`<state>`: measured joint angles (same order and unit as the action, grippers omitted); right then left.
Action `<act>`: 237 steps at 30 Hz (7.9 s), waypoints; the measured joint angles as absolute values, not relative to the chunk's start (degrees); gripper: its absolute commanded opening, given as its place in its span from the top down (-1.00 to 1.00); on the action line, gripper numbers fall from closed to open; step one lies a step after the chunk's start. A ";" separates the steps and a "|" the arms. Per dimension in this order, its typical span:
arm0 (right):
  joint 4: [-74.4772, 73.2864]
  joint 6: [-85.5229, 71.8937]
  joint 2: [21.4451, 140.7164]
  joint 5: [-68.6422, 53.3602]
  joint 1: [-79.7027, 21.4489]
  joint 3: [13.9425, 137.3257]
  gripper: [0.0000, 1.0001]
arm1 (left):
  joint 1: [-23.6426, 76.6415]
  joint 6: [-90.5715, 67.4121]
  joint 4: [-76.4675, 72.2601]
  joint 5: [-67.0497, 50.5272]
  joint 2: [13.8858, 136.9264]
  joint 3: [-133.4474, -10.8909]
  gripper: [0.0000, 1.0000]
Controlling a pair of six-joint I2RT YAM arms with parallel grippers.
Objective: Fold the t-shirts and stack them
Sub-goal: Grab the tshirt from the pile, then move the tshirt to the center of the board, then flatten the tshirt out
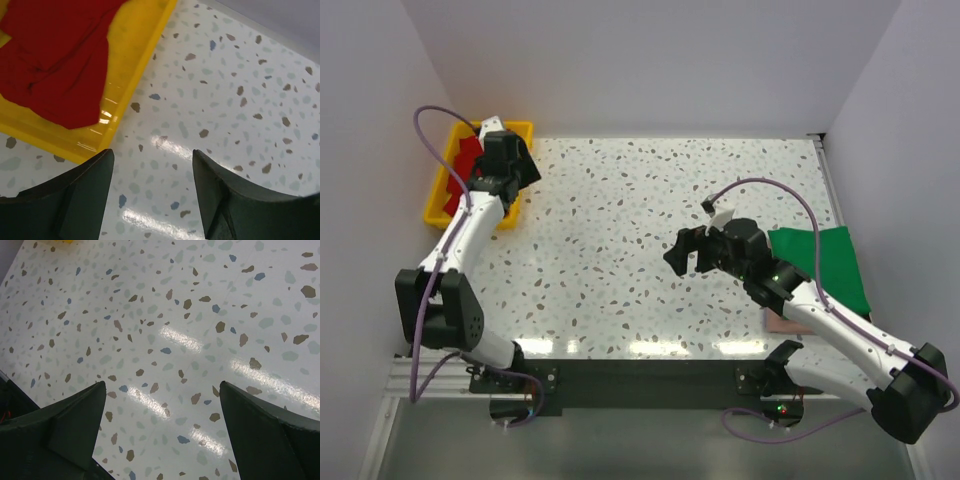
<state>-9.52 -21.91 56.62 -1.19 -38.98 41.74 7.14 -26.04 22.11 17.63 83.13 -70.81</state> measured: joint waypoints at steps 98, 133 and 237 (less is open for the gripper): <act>-11.38 -23.49 66.28 6.92 -38.94 43.05 -0.96 | 20.23 -33.93 10.55 -4.40 90.06 -70.04 0.12; -13.52 -29.34 100.01 26.35 -45.10 55.92 -0.13 | 19.16 -39.09 3.70 -5.37 103.85 -57.52 0.34; -27.20 -32.01 79.90 4.23 -11.05 67.96 1.00 | 4.95 -33.30 28.40 16.88 108.33 -93.17 1.00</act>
